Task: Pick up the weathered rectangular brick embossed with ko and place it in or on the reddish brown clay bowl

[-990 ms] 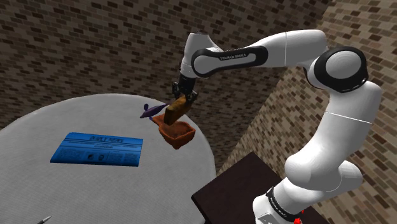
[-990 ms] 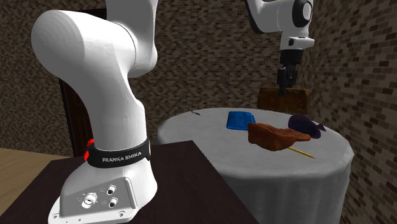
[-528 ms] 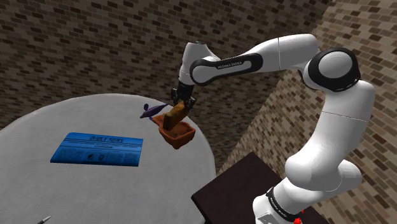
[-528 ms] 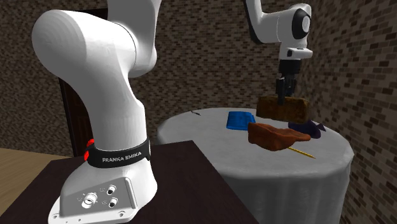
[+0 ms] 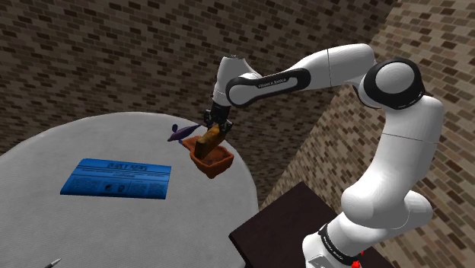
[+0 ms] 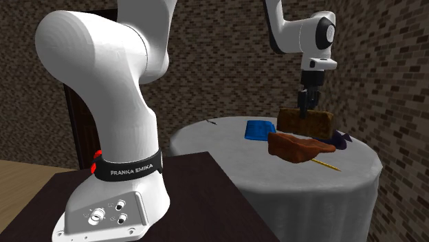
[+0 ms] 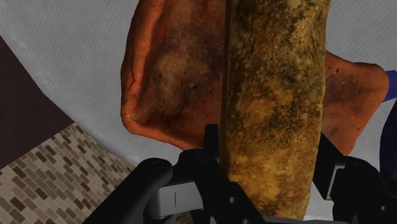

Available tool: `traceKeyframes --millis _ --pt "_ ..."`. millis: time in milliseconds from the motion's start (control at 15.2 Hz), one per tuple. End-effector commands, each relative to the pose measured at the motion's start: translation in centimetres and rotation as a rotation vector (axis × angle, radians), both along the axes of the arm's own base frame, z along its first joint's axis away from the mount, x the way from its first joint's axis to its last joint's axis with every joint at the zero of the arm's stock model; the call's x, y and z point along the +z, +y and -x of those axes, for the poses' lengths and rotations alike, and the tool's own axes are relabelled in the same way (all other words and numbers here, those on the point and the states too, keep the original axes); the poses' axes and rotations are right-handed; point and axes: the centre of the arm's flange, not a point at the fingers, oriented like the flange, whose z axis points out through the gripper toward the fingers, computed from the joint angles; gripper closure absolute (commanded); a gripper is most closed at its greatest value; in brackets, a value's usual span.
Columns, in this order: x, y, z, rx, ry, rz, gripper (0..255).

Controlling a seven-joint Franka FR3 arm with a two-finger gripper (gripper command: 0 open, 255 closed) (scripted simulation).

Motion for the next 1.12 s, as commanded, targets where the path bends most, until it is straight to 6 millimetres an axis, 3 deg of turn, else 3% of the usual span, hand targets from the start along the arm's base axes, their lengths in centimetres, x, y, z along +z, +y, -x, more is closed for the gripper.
traceKeyframes --millis 0,132,198,528,792,1056 --pt "0.0 0.0 0.0 0.0 -0.001 0.0 255" --pt "0.0 0.0 0.0 0.0 -0.001 0.0 255" --pt "0.0 0.0 0.0 0.0 -0.001 0.0 0" --pt "0.0 0.0 0.0 0.0 -0.001 0.0 0" --pt "5.0 0.0 -0.2 0.0 -0.001 0.0 0" --pt "5.0 0.0 -0.2 0.0 -0.001 0.0 0"
